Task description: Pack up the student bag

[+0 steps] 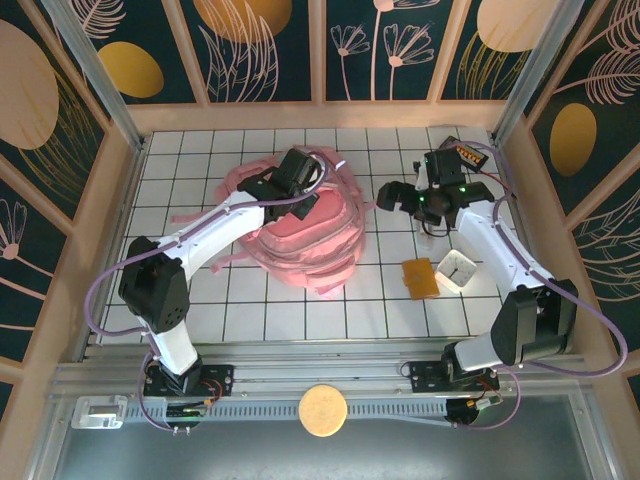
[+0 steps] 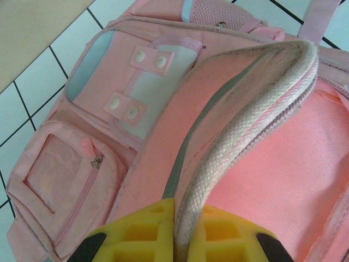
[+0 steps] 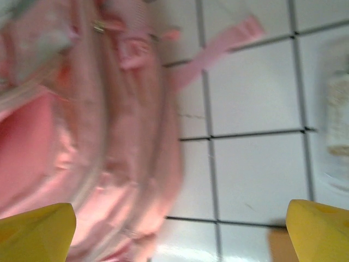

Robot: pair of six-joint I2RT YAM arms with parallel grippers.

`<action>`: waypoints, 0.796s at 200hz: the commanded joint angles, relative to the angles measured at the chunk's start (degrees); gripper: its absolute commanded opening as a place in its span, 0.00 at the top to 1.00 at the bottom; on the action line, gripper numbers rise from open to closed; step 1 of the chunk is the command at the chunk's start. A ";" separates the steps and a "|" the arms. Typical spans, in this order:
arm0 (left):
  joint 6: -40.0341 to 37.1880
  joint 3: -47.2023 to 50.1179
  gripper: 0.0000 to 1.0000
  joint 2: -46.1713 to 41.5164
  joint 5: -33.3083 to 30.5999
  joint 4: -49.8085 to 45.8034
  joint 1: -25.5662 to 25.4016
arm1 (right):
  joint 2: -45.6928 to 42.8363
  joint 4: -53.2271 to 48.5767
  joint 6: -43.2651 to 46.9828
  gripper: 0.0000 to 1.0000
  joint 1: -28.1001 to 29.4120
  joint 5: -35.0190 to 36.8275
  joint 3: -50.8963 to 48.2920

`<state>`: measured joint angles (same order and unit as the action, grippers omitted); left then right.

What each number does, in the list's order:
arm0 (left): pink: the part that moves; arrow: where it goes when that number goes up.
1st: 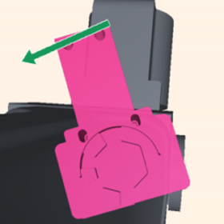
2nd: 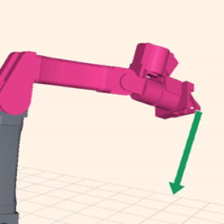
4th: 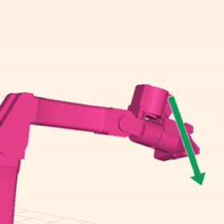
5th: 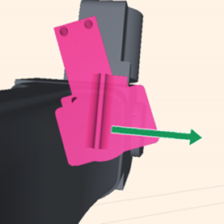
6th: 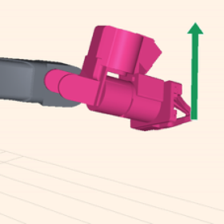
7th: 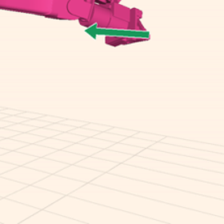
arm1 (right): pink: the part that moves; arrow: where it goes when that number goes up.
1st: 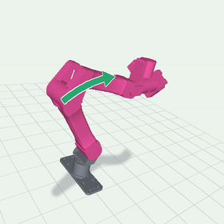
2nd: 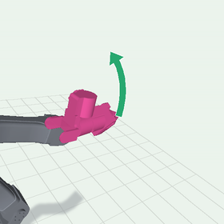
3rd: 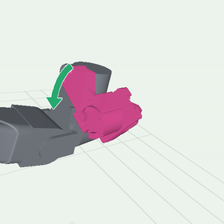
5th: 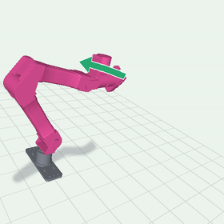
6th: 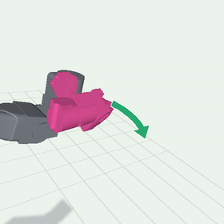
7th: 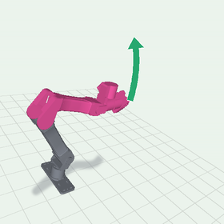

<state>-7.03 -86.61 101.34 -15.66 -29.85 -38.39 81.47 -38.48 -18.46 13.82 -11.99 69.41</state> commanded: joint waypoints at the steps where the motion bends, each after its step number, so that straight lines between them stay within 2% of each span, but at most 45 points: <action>1: 1.76 1.66 1.00 -4.54 -2.31 3.67 0.62 | -0.52 -8.48 2.22 0.01 -0.69 8.41 1.10; 29: 3.30 5.76 1.00 -7.48 1.11 7.25 0.53 | 1.55 -12.78 3.69 0.01 -4.79 10.08 3.99; 71: 3.61 7.84 1.00 -8.51 3.90 7.34 0.58 | 4.42 -13.43 4.27 0.01 -8.98 10.05 5.33; 159: 5.56 13.31 1.00 -11.08 7.59 8.85 0.56 | 25.76 -14.25 7.60 0.01 -10.05 11.02 17.79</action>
<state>-3.31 -73.87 92.90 -9.41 -22.11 -38.24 103.09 -51.11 -12.29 4.05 -2.37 83.35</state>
